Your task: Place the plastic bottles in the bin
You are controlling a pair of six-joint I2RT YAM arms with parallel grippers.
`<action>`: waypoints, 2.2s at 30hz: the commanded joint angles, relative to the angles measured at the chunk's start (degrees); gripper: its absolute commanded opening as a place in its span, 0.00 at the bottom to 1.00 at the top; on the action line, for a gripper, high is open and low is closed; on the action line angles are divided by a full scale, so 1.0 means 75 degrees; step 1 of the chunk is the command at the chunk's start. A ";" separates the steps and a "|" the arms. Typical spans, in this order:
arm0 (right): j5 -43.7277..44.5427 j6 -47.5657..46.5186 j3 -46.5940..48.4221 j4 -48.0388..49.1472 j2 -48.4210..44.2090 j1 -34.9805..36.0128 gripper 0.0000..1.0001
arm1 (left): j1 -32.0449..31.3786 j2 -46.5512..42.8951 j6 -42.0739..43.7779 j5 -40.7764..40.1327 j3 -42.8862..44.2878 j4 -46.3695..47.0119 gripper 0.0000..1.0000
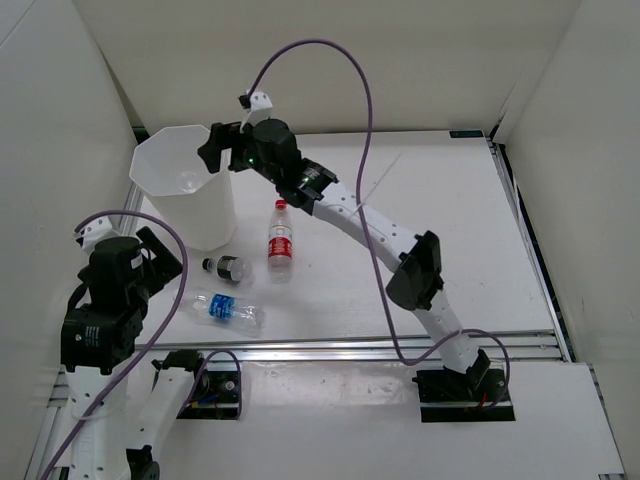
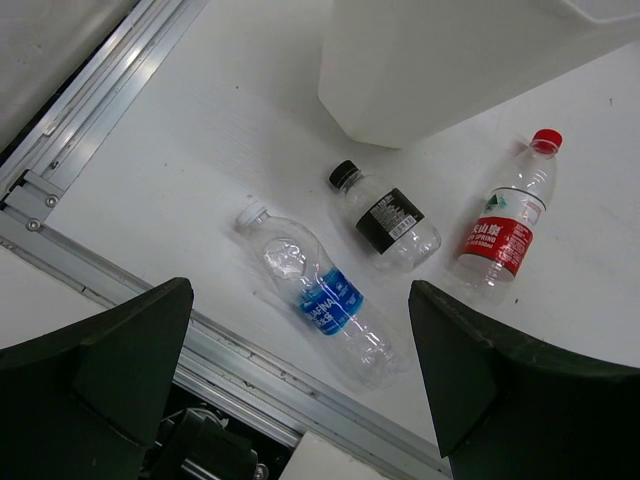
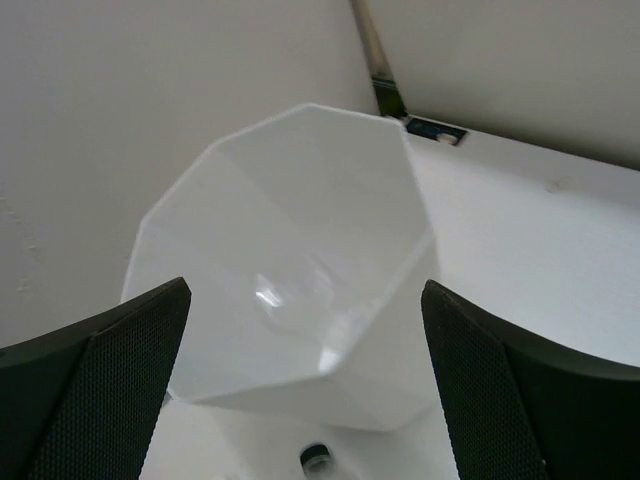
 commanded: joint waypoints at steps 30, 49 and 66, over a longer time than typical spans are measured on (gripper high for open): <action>-0.3584 0.1815 -0.2758 -0.3577 0.0452 -0.2040 1.00 | -0.0040 -0.0684 -0.2311 -0.1063 -0.0997 0.0193 1.00; -0.4991 0.2154 -0.2241 -0.3273 0.0950 -0.2134 0.46 | -0.0040 -0.0543 -0.2289 -0.1204 -0.0762 -0.0381 1.00; -0.2639 0.2611 0.0420 0.1764 -0.0871 -0.1830 0.47 | -0.0040 0.0007 -0.1246 0.0891 -0.0387 -0.0380 1.00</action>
